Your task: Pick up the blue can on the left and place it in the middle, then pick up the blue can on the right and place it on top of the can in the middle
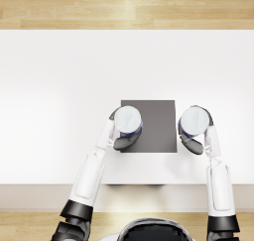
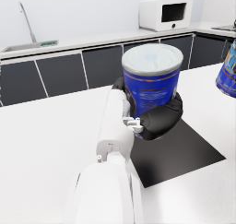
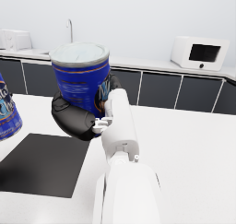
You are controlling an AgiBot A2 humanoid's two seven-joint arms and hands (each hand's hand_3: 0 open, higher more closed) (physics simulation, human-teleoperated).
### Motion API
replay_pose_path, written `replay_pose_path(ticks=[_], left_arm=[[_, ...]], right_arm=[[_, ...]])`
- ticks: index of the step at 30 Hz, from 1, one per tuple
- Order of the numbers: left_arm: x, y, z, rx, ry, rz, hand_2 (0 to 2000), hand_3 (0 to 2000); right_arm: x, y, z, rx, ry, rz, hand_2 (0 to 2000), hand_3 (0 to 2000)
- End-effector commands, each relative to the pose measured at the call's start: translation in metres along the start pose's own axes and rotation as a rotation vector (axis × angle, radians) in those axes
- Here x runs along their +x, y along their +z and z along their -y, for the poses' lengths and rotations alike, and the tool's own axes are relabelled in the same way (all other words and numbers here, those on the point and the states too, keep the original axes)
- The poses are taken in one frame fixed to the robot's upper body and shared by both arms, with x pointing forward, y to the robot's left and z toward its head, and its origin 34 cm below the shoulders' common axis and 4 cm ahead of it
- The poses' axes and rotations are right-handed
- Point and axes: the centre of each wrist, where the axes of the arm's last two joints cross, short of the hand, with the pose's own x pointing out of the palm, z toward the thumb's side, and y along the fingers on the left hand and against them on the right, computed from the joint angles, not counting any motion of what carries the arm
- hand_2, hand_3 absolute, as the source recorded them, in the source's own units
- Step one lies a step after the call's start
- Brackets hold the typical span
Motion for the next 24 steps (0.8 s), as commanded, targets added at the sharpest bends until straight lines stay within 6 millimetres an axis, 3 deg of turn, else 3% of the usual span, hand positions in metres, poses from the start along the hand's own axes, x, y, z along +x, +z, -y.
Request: replay_pose_path(ticks=[1,7,11,13,14,15,16,17,18,20,21,22,24], left_arm=[[0.019,-0.003,-0.017,-0.030,-0.062,0.023,2000,1520],[0.043,-0.022,-0.029,-0.124,-0.117,0.083,2000,1520],[0.046,-0.044,-0.029,-0.035,-0.102,0.101,2000,1520],[0.049,-0.054,-0.029,-0.023,-0.099,0.103,2000,1520],[0.048,-0.061,-0.029,-0.049,-0.202,-0.034,2000,1520],[0.049,-0.063,-0.029,-0.034,-0.119,0.070,2000,1520],[0.050,-0.068,-0.030,-0.046,-0.118,0.069,2000,1520],[0.050,-0.072,-0.029,-0.065,-0.204,-0.040,2000,1520],[0.051,-0.074,-0.030,-0.065,-0.133,0.044,2000,1520],[0.051,-0.077,-0.028,-0.053,-0.127,0.054,2000,1520],[0.051,-0.075,-0.028,-0.033,-0.123,0.063,639,1193],[0.050,-0.075,-0.028,-0.025,-0.120,0.072,0,867],[0.050,-0.073,-0.025,0.001,-0.096,0.078,0,213]], right_arm=[[0.013,0.024,0.007,-0.089,0.043,0.000,2000,1520],[0.027,0.026,0.010,-0.099,0.088,0.014,2000,1520],[0.029,0.028,0.009,-0.108,0.100,0.020,2000,1520],[0.031,0.033,0.009,-0.125,0.099,0.023,2000,1520],[0.032,0.035,0.008,-0.134,0.096,0.025,2000,1520],[0.032,0.038,0.009,-0.145,0.088,0.027,2000,1520],[0.034,0.040,0.009,-0.154,0.093,0.029,2000,1520],[0.036,0.045,0.011,-0.173,0.101,0.032,2000,1520],[0.039,0.049,0.013,-0.189,0.111,0.035,2000,1520],[0.047,0.062,0.018,-0.234,0.135,0.044,2000,1520],[0.050,0.066,0.020,-0.251,0.142,0.049,2000,1520],[0.053,0.069,0.024,-0.259,0.150,0.054,2000,1520],[0.059,0.074,0.029,-0.273,0.163,0.064,2000,1520]])
